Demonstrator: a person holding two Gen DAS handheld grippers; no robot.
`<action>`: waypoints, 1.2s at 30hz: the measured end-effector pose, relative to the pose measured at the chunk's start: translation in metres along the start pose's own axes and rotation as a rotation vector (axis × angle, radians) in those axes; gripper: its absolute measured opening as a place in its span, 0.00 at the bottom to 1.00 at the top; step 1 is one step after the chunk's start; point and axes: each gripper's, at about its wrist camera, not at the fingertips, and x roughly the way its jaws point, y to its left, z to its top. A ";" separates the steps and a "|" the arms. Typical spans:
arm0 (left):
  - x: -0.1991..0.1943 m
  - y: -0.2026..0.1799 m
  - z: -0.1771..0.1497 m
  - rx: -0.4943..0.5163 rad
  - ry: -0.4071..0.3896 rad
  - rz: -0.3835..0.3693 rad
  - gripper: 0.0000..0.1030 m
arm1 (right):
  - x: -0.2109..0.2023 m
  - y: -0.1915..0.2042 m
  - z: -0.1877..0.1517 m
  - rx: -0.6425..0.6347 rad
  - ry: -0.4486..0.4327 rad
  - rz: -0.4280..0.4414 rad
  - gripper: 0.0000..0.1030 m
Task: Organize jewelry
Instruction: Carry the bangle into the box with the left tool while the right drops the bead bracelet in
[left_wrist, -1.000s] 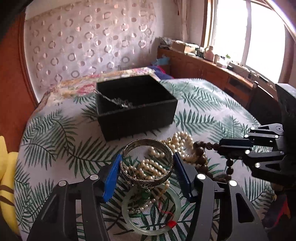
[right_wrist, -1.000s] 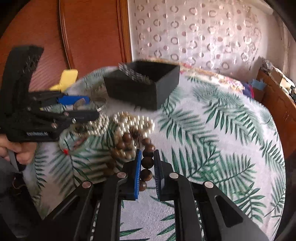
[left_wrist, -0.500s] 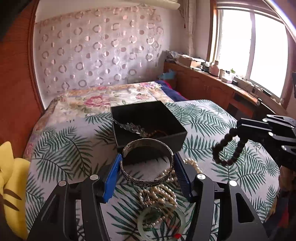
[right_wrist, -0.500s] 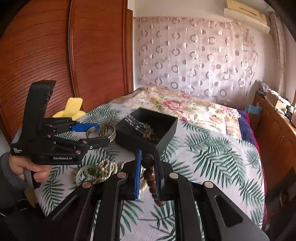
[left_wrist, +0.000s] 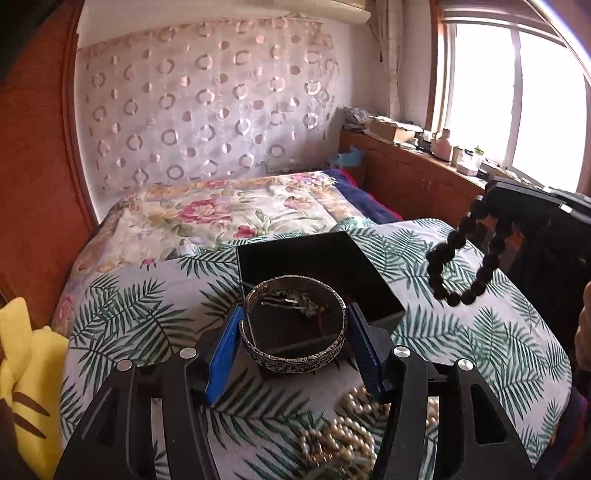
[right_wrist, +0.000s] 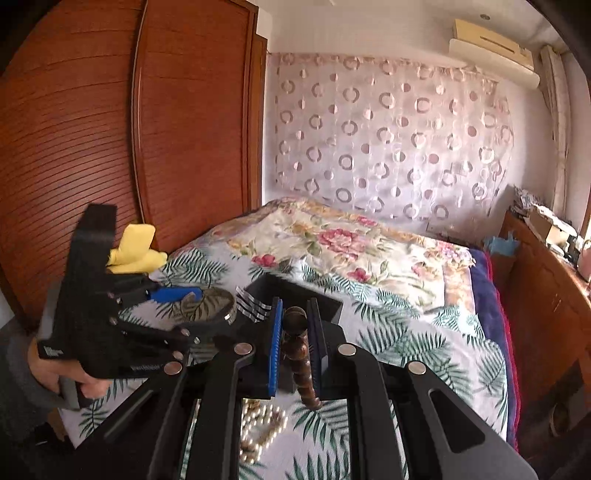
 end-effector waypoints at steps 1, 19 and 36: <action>0.004 0.002 0.002 -0.004 0.002 -0.002 0.53 | 0.002 -0.002 0.003 0.002 0.000 0.001 0.14; 0.033 0.006 0.007 -0.031 0.017 -0.001 0.55 | 0.073 -0.015 0.018 0.030 0.063 0.034 0.14; -0.036 0.016 0.000 -0.063 -0.105 0.089 0.84 | 0.091 -0.006 0.016 0.048 0.071 0.060 0.14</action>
